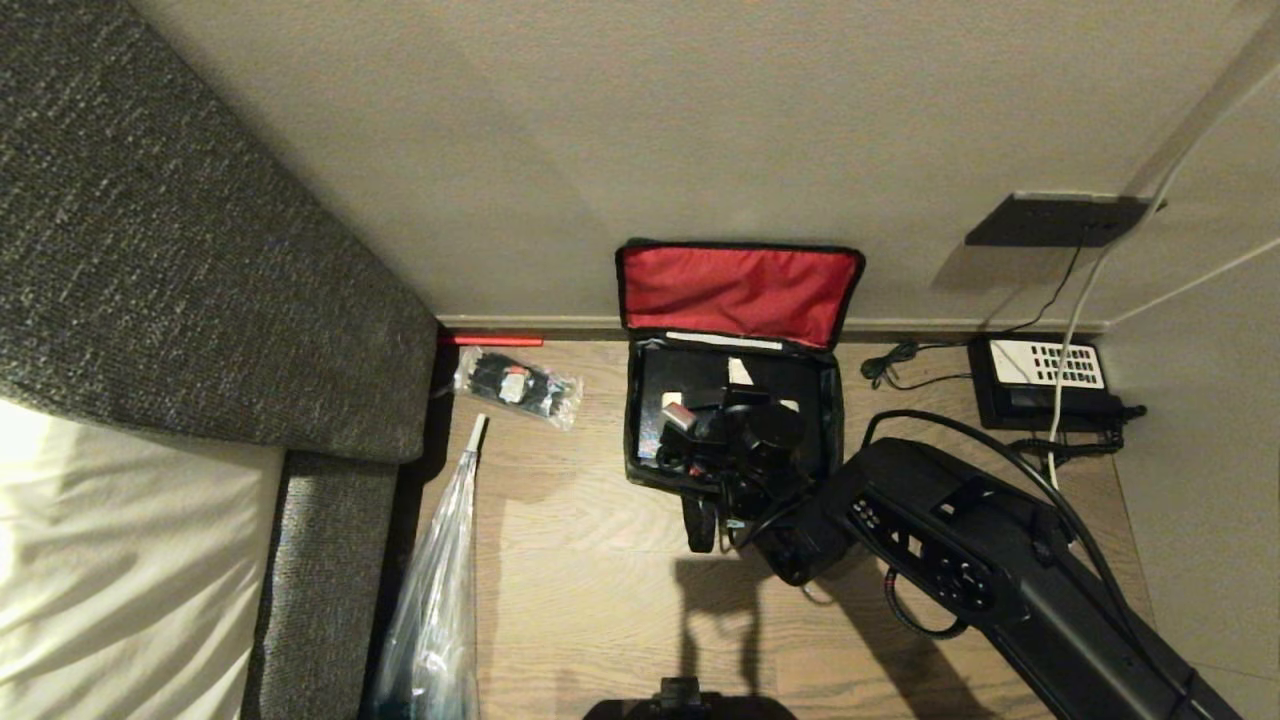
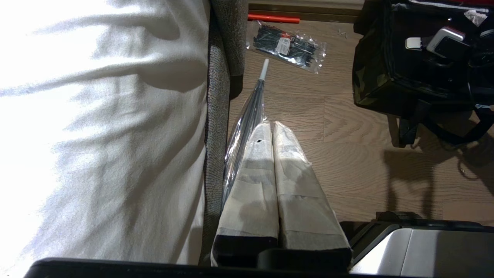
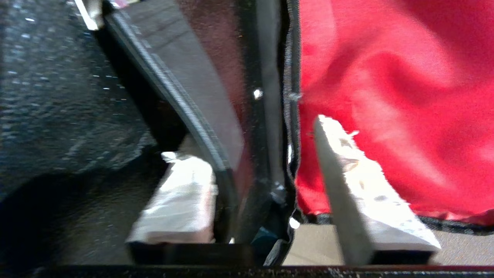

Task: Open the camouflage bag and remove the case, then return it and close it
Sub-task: Grip the handle, then lift the black box

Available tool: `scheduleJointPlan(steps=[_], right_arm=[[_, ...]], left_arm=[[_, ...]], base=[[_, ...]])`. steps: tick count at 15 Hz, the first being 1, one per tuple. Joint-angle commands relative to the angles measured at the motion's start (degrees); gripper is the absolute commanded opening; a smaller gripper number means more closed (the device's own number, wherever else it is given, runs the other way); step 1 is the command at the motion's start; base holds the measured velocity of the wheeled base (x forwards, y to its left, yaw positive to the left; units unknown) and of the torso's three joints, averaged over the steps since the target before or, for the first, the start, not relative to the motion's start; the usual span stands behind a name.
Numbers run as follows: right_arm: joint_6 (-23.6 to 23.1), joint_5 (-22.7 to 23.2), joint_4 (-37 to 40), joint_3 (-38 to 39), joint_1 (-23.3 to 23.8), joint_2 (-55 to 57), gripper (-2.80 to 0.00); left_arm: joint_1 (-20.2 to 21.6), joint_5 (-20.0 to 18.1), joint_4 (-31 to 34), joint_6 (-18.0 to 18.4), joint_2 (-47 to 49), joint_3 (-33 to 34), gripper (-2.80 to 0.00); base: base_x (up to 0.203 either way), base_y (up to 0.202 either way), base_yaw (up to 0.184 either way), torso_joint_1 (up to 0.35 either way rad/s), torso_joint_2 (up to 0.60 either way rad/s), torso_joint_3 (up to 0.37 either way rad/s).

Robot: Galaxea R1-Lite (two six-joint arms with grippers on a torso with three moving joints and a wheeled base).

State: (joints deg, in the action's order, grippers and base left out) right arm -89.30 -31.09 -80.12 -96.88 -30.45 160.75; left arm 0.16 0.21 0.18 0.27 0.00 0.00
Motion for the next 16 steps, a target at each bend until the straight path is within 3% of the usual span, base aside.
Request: scheduleJointPlan(steps=[1,13,16], right_arm=[[-0.5,-0.3,-0.7,-0.6,-0.1,0.1,-2.8],[-0.3,-0.5,-1.8,0.0,-0.8,-1.9,-2.8],[0.3,-2.5,-1.7,1.0,-2.0,-4.0,-2.8]], left_arm=[[0.0,0.1,0.0,0.0,0.0,0.0,-2.8],[0.0,0.1,0.0,0.0,0.0,0.0,-2.8],[0.1,0.1,0.0,0.0,0.0,0.0,-2.8]], base=[[0.0,0.0,0.0,0.0,0.0,0.0],[0.0,0.0,0.0,0.0,0.0,0.0],[0.0,0.0,0.0,0.0,0.0,0.0]])
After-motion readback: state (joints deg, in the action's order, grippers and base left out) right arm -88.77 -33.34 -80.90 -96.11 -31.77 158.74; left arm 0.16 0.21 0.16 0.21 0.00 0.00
